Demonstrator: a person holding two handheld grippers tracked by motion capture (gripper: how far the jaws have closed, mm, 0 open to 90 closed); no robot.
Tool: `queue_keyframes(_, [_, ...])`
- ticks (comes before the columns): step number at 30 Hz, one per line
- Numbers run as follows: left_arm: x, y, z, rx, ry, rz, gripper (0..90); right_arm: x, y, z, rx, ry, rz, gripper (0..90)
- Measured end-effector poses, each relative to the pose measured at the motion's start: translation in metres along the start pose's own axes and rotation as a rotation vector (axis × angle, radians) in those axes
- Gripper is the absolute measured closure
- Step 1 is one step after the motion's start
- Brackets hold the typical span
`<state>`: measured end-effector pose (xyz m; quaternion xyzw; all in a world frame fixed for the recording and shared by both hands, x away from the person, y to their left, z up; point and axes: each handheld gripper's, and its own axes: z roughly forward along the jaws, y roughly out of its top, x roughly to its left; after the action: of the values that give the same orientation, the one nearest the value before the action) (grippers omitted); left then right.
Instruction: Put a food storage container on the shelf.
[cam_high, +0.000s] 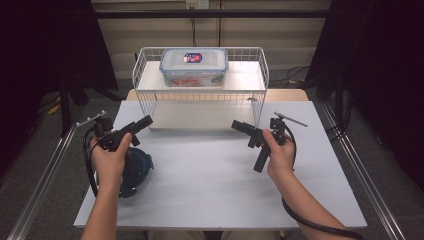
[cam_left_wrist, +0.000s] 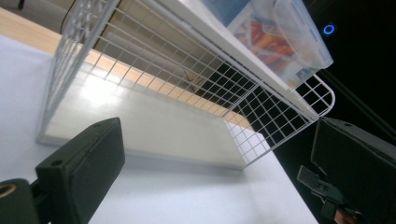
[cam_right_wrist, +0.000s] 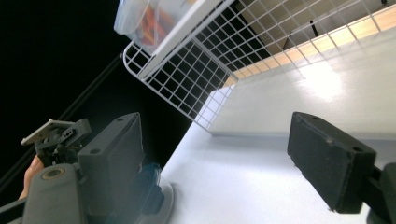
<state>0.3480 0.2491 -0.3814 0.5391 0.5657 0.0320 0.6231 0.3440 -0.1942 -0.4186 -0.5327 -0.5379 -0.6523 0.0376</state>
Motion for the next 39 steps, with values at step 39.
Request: queue_keyframes(39, [0.061, -0.01, -0.068, 0.112, 0.288, 0.057, 20.2, -0.008, -0.027, 0.004, 0.098, 0.018, -0.03, 18.2])
